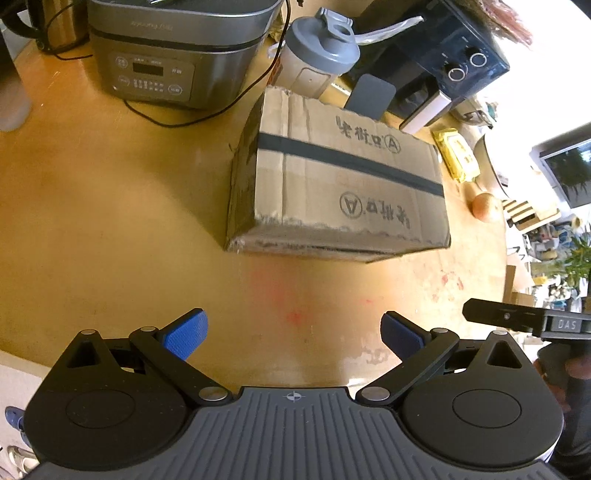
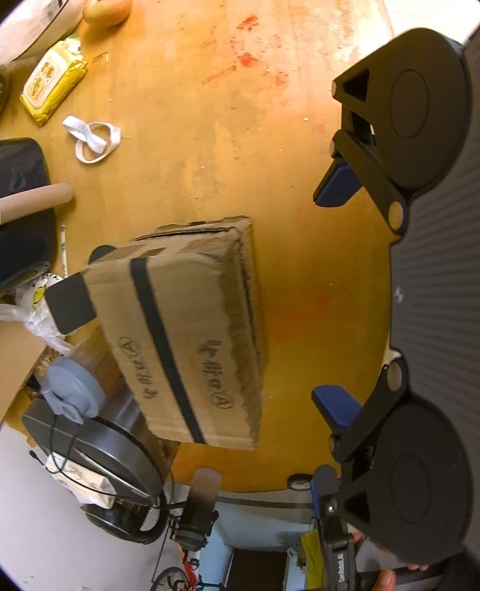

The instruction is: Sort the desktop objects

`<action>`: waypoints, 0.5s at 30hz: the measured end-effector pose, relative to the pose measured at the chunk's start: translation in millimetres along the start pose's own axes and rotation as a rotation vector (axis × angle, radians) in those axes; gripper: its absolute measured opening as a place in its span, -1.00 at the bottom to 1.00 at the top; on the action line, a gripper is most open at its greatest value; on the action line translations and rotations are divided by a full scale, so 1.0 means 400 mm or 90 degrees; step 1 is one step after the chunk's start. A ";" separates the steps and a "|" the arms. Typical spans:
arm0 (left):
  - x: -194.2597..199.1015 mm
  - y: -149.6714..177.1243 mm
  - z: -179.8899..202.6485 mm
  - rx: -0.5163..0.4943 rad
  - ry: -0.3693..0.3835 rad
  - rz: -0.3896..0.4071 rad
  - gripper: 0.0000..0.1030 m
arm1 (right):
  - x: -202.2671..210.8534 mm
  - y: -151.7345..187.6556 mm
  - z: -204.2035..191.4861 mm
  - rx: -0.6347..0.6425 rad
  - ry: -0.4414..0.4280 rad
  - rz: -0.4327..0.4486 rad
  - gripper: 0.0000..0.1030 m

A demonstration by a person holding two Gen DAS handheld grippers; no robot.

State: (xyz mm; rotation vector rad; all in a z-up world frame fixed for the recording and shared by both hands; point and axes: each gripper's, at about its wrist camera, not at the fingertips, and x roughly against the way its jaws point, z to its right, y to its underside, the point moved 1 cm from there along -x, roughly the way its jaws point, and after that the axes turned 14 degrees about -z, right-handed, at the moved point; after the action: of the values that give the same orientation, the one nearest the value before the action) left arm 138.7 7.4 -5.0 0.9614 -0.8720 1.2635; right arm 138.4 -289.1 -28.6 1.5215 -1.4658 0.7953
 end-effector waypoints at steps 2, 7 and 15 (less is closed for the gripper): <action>-0.003 0.014 -0.002 0.001 0.000 -0.001 1.00 | -0.008 0.017 -0.001 0.001 0.000 0.000 1.00; -0.015 0.033 -0.006 0.004 0.000 -0.003 1.00 | -0.025 0.038 0.001 -0.002 -0.002 -0.002 1.00; -0.018 0.055 0.014 -0.011 -0.026 0.047 1.00 | -0.022 0.059 -0.004 0.007 0.008 0.038 1.00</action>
State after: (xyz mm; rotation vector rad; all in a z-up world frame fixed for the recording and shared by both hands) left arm 116.1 0.7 -7.4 0.9513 -0.9558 1.3012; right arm 114.4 -282.4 -32.5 1.4841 -1.5054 0.8489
